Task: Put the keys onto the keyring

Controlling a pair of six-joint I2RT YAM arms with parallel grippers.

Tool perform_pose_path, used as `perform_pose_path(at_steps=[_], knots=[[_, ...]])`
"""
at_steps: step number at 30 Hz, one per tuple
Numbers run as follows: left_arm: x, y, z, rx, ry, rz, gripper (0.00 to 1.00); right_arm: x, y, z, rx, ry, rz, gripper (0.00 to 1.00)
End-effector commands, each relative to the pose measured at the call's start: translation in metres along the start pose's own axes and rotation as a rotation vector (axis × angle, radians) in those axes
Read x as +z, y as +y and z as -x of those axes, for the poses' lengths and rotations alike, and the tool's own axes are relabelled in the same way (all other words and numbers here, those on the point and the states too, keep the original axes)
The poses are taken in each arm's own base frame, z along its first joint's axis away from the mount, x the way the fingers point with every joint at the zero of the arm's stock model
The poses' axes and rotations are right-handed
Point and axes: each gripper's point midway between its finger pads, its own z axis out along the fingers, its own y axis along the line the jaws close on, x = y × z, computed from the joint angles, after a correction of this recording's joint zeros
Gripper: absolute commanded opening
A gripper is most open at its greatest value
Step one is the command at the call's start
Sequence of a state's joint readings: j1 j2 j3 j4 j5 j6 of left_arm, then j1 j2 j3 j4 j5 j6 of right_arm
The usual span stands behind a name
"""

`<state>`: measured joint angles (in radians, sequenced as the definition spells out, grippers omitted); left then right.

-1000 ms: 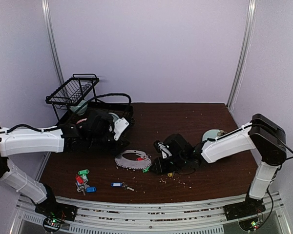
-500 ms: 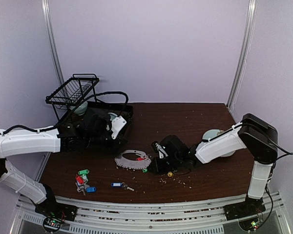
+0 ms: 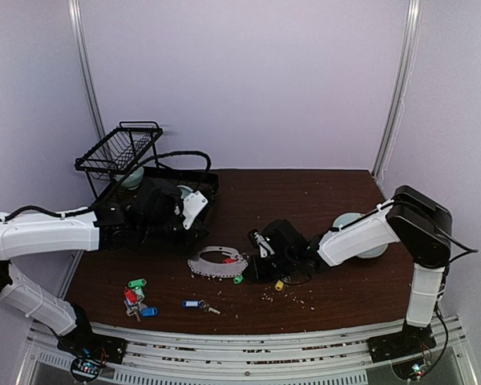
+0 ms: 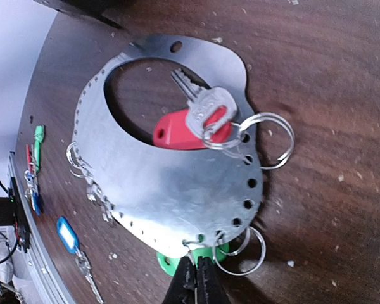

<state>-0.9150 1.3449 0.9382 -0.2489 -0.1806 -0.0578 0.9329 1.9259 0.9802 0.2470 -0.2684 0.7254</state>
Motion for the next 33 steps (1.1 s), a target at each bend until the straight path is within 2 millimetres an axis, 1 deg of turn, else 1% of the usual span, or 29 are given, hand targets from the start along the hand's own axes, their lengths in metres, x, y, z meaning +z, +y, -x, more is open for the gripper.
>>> perform_pose_path(at_steps=[1,5,9,12,14,18,21,24,26,27,29,30,31,33], knots=[[-0.005,0.004,0.013,0.002,-0.043,0.006,0.26,0.001,-0.014,-0.001,-0.022,0.015,-0.072,0.00],[-0.008,-0.002,0.019,0.002,-0.072,-0.030,0.27,-0.014,-0.004,0.007,-0.125,0.028,-0.080,0.00],[-0.022,-0.018,0.033,0.018,-0.157,-0.132,0.27,-0.041,0.025,0.014,-0.323,0.052,-0.052,0.00],[-0.038,-0.041,0.043,0.055,-0.234,-0.275,0.27,-0.069,0.046,0.014,-0.504,0.082,-0.066,0.00],[-0.049,-0.055,0.048,0.076,-0.277,-0.365,0.26,-0.093,0.061,0.013,-0.615,0.077,-0.083,0.00],[-0.073,-0.082,0.054,0.122,-0.350,-0.523,0.25,-0.129,0.088,0.012,-0.756,0.046,-0.053,0.00],[-0.095,-0.098,0.060,0.161,-0.408,-0.598,0.24,-0.155,0.113,0.005,-0.883,0.025,-0.016,0.00],[-0.116,-0.112,0.065,0.212,-0.474,-0.637,0.24,-0.178,0.136,-0.007,-1.008,0.015,0.025,0.00],[-0.129,-0.123,0.066,0.257,-0.512,-0.665,0.24,-0.194,0.152,-0.009,-1.075,-0.007,0.049,0.00],[-0.134,-0.133,0.065,0.280,-0.525,-0.687,0.24,-0.200,0.159,-0.010,-1.098,-0.021,0.057,0.00],[-0.141,-0.144,0.062,0.314,-0.541,-0.706,0.24,-0.212,0.171,-0.006,-1.128,-0.064,0.077,0.00],[-0.141,-0.149,0.060,0.327,-0.543,-0.707,0.24,-0.217,0.177,-0.003,-1.139,-0.093,0.087,0.00],[-0.140,-0.151,0.060,0.335,-0.546,-0.699,0.24,-0.220,0.181,-0.001,-1.150,-0.117,0.094,0.00],[-0.137,-0.149,0.062,0.333,-0.550,-0.659,0.24,-0.227,0.190,0.002,-1.179,-0.171,0.104,0.00]])
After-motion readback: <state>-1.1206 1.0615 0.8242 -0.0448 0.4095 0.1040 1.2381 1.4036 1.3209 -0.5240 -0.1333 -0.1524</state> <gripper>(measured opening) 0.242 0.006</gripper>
